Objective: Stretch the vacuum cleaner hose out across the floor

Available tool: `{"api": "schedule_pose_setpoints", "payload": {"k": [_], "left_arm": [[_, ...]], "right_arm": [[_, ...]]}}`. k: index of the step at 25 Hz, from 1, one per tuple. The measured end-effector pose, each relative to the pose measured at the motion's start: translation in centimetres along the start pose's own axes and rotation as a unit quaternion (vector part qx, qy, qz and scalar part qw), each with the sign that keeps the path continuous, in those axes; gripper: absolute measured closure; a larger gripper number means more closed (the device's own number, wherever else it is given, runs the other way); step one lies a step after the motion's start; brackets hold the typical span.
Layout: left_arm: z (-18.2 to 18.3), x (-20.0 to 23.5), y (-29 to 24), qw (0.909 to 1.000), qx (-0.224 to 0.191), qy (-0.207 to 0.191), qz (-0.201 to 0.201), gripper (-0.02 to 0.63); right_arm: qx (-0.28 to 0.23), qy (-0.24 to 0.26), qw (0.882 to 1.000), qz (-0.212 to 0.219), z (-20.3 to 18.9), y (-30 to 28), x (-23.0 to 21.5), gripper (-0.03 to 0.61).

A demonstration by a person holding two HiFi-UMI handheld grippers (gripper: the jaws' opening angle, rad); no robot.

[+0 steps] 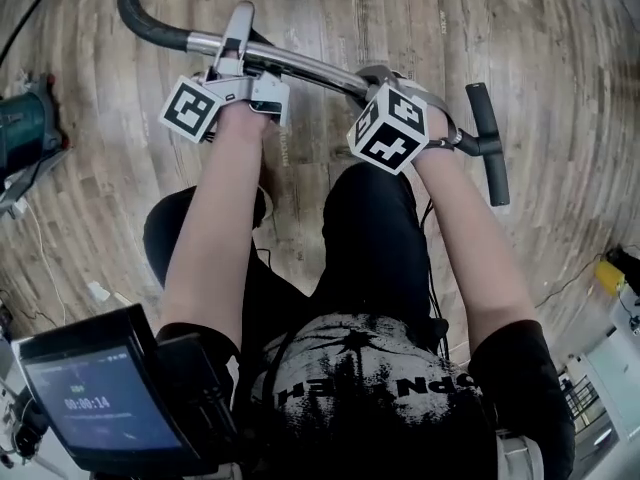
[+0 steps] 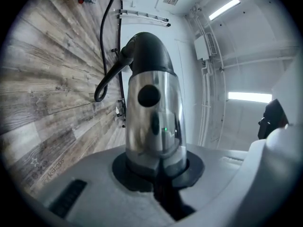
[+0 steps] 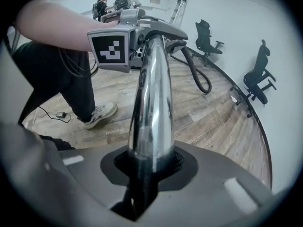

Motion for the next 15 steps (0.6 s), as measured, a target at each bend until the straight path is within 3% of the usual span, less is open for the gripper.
{"api": "schedule_pose_setpoints", "payload": {"k": [5,10,12,15], "left_arm": [[2.8,-14.6,-0.1,0.9993,0.015,-0.011,-0.033,0.572],[4.0,-27.9,1.6,0.9990,0.016,-0.033,-0.026,0.569],[3.4,-32.5,1.8,0.9994,0.011,-0.028,-0.018,0.569],[2.6,-39.5,2.5,0.9988,-0.002,-0.047,-0.012,0.569]], "right_arm": [[-0.021,-0.017,0.999,0.035,5.5,12.8,1.7,0.486],[-0.033,-0.012,0.996,0.079,8.7,25.1,4.1,0.485],[-0.037,-0.001,0.997,0.062,9.0,29.5,4.3,0.483],[-0.056,0.037,0.998,-0.005,9.5,35.5,4.0,0.482]]}}
Point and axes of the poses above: the fingertips, and each gripper's own axes: y backward along the fingers, x to its left, z out of its top, the point moved 2 cm from there along y, backward along the fingers, and after that the axes turned 4 degrees about -y, right-handed, at the moved point
